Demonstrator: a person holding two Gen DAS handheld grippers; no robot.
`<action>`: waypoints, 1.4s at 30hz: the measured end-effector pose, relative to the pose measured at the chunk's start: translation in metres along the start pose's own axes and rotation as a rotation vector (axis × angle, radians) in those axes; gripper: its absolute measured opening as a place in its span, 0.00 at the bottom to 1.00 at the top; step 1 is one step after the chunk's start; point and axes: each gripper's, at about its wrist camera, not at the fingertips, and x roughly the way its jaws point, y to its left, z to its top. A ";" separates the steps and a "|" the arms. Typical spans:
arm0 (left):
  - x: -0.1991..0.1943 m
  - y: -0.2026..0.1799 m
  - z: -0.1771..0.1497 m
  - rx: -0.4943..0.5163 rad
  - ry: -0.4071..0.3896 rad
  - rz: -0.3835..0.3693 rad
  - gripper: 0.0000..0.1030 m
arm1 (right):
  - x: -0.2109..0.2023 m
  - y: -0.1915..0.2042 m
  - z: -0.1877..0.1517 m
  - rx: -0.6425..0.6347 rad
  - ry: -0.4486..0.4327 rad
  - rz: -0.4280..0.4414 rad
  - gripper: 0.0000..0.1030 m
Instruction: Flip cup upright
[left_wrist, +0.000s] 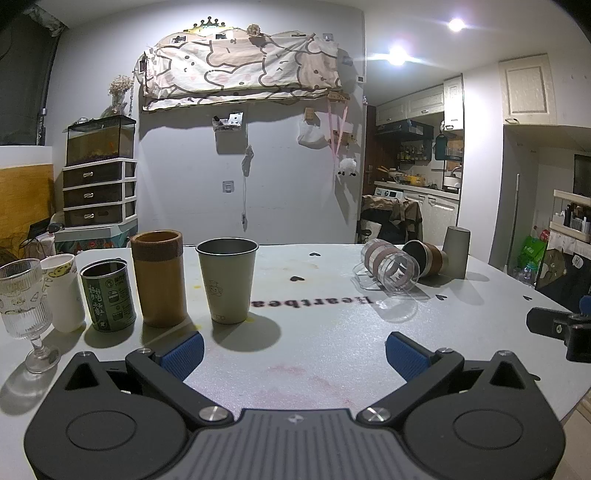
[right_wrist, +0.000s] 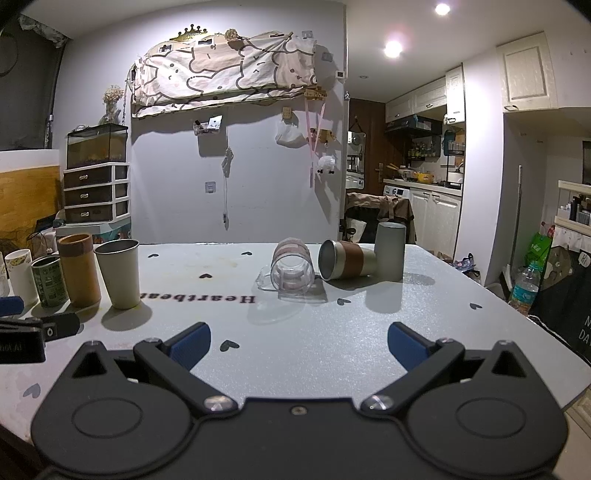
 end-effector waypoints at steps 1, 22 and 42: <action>0.000 0.000 0.000 0.002 0.001 -0.002 1.00 | 0.000 0.000 0.000 0.000 0.000 -0.001 1.00; 0.000 0.000 0.000 0.002 0.001 -0.002 1.00 | 0.000 -0.002 0.001 0.000 0.001 -0.001 1.00; 0.000 0.000 0.000 0.001 0.001 -0.002 1.00 | 0.002 -0.002 0.001 0.000 0.001 0.001 1.00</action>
